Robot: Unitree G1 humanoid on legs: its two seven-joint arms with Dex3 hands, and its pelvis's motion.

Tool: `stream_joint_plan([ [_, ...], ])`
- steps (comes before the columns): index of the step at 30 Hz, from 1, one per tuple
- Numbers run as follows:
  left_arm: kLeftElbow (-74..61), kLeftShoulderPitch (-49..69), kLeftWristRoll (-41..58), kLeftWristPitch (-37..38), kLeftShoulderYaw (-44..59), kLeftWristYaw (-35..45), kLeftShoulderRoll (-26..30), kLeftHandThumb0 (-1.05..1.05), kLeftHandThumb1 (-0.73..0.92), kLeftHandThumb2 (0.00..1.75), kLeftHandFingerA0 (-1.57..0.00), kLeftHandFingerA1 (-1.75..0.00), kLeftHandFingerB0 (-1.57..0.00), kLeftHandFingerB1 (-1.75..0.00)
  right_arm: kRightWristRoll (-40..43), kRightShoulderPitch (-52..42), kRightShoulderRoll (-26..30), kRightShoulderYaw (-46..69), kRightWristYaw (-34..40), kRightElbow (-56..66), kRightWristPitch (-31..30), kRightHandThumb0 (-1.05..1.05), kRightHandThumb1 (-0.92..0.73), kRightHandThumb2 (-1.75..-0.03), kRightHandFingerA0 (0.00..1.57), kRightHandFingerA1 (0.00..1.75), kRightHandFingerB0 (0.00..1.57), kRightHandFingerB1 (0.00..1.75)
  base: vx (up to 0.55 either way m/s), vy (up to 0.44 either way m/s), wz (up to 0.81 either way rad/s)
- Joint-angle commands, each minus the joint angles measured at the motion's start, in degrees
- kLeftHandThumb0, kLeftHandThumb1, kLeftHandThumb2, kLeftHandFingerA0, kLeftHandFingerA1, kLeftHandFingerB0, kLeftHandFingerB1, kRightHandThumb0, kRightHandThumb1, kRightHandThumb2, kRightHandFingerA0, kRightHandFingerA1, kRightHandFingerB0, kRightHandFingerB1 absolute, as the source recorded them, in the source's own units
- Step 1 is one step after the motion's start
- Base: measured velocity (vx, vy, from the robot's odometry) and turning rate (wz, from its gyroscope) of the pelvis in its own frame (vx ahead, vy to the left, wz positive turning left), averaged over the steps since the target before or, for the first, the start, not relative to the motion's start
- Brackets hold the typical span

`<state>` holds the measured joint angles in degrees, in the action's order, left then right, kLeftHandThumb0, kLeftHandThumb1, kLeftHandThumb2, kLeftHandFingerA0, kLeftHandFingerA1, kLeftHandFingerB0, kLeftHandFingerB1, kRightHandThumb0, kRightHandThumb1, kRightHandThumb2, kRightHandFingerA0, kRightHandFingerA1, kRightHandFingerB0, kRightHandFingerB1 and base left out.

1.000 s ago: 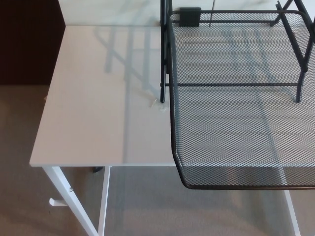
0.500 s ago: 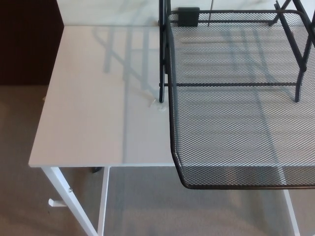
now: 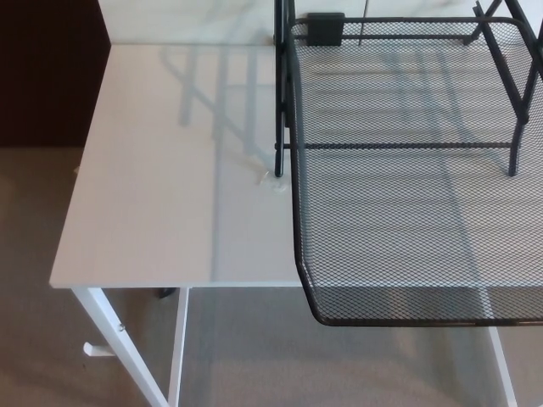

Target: The robot walk towards a table in front and then pushes a layer of a file tray back to its original position using its right hand

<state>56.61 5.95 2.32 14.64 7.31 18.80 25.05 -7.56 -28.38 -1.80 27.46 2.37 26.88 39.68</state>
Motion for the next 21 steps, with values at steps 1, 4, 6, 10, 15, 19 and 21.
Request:
stream_joint_plan([
  [1, -0.4, -0.6, -1.6, 0.5, -0.5, -0.3, 2.1, -0.31, 0.48, 0.55, -0.76, -0.44, -0.53, -0.38, -23.2, -0.1, 0.7, -6.9, -2.1, 3.2, 10.3, -0.67, -0.4, -0.7, 0.0, 0.0, 0.0, 0.04, 0.0, 0.0, 0.0],
  [4, -0.6, -0.7, -1.5, 0.3, -0.4, -0.1, 2.2, -0.32, 0.48, 0.55, -0.78, -0.44, -0.55, -0.38, -27.4, -0.1, -0.3, -10.1, -1.6, 3.5, 9.1, -0.66, -0.4, -0.71, 0.0, 0.04, 0.0, 0.07, 0.0, 0.0, 0.0],
  [6, -0.6, -0.9, -1.7, 0.2, -0.5, -0.3, 2.2, -0.32, 0.48, 0.55, -0.78, -0.44, -0.55, -0.39, -29.1, 0.1, -0.4, -11.2, -1.0, 3.4, 8.9, -0.69, -0.41, -0.73, 0.0, 0.04, 0.0, 0.07, 0.0, 0.0, 0.0],
  [10, -0.8, -1.1, -1.9, 0.2, -0.7, -0.4, 2.3, -0.31, 0.48, 0.55, -0.77, -0.44, -0.56, -0.39, -33.9, 0.4, -0.7, -13.8, 0.9, 2.5, 9.4, -0.69, -0.41, -0.75, 0.0, 0.1, 0.0, 0.1, 0.0, 0.0, 0.0],
  [15, -1.2, -1.4, -2.4, -0.3, -1.1, -0.8, 2.5, -0.32, 0.49, 0.55, -0.78, -0.44, -0.55, -0.38, -41.0, 0.9, -0.1, -16.9, 3.7, 0.4, 7.6, -0.72, -0.43, -0.74, 0.0, 0.05, 0.0, 0.07, 0.0, 0.0, 0.0],
  [19, -1.2, -1.7, -2.2, -0.5, -1.1, -0.5, 2.5, -0.32, 0.49, 0.55, -0.77, -0.44, -0.56, -0.38, -45.2, 2.7, 1.6, -19.9, 5.0, -2.5, 4.8, -0.67, -0.42, -0.74, 0.0, 0.06, 0.0, 0.09, 0.0, 0.0, 0.0],
  [21, -1.6, -1.7, -2.5, -0.9, -1.2, -0.9, 2.5, -0.32, 0.49, 0.55, -0.78, -0.44, -0.55, -0.38, -46.9, 2.9, 2.1, -20.9, 5.6, -2.9, 3.7, -0.67, -0.41, -0.74, 0.0, 0.06, 0.0, 0.09, 0.0, 0.0, 0.0],
])
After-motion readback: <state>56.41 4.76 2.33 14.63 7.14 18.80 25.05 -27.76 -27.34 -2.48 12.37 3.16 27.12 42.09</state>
